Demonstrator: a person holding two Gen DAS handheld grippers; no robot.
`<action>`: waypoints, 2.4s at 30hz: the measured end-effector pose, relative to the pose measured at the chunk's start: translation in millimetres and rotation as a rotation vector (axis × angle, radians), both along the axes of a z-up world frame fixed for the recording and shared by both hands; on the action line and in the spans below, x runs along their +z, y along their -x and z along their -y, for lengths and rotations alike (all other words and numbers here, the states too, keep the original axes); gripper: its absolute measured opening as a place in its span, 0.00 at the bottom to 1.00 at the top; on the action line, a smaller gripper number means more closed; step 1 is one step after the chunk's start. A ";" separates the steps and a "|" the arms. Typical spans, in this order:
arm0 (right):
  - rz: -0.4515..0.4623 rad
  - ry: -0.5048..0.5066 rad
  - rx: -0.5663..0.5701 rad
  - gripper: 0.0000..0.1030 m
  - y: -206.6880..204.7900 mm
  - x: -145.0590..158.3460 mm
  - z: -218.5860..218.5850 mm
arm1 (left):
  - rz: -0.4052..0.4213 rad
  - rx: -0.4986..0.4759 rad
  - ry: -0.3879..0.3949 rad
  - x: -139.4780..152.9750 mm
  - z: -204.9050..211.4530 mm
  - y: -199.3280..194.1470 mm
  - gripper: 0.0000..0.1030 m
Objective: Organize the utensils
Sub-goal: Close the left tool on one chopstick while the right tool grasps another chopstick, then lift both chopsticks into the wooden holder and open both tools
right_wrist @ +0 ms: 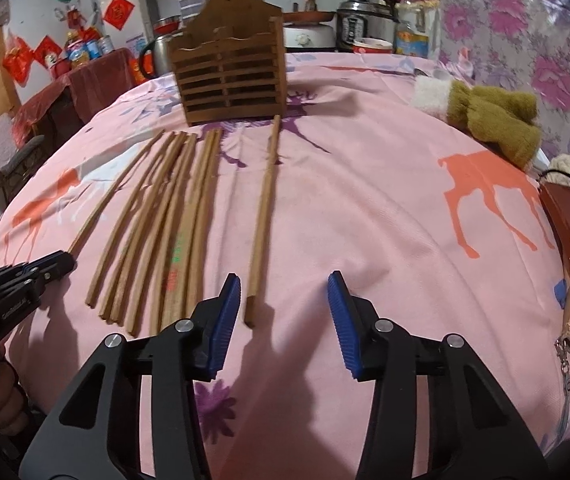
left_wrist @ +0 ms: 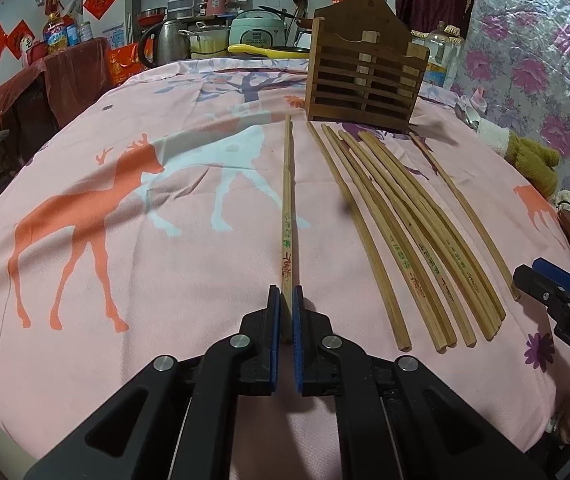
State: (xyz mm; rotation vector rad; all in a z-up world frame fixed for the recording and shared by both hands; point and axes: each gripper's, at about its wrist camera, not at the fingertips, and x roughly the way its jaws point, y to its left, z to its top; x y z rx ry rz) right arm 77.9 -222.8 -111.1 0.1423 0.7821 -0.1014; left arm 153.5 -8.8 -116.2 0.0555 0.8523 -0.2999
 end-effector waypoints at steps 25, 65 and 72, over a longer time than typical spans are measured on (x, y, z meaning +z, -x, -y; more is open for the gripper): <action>-0.007 0.124 0.132 0.24 -4.6 -11.3 -19.5 | 0.023 0.009 -0.021 -0.5 2.3 4.6 0.07; 0.357 -0.033 0.072 0.06 -62.7 172.2 41.9 | 0.254 -0.190 0.077 216.8 54.1 -78.4 0.06; 0.416 -0.051 0.094 0.06 -79.5 207.3 44.2 | 0.315 -0.216 0.078 260.1 72.2 -94.0 0.06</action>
